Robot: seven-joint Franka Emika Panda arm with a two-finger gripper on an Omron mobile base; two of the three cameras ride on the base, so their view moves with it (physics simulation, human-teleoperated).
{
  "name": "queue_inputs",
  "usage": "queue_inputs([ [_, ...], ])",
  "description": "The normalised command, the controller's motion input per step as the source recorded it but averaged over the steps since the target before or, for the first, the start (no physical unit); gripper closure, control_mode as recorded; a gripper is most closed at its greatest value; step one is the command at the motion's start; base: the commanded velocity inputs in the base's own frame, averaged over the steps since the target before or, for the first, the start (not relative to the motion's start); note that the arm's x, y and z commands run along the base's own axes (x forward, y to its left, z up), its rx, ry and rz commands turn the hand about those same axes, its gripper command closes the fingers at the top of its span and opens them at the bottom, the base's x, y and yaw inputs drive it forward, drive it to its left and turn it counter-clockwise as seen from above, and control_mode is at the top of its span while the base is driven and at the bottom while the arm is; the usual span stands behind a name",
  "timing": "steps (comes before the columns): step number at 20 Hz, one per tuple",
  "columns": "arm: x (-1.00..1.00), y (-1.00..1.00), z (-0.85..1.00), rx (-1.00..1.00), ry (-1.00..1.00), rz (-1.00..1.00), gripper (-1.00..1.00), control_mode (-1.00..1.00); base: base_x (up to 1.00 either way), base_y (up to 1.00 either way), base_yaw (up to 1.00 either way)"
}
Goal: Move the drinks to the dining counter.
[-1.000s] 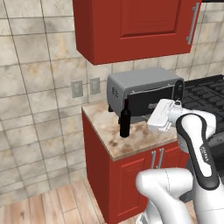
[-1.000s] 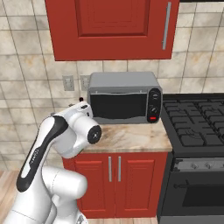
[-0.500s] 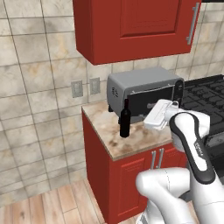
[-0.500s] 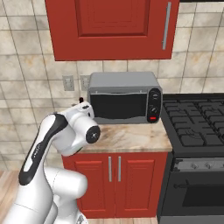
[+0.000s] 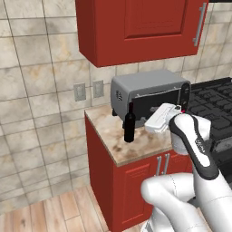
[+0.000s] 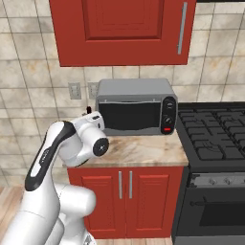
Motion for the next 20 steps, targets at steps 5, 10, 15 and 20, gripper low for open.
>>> queue_inputs([
  [5,0.29,0.0,-0.08,0.01,0.0,-0.02,-1.0,-1.0,0.0,0.0,0.0],
  [10,0.31,0.0,-0.09,0.0,0.0,-0.01,-1.0,-1.0,0.0,0.0,0.0],
  [15,0.29,0.0,-0.11,0.0,0.0,0.0,-1.0,-1.0,0.0,0.0,0.0],
  [20,0.27,0.0,-0.15,0.0,0.0,0.0,-1.0,-1.0,0.0,0.0,0.0],
])
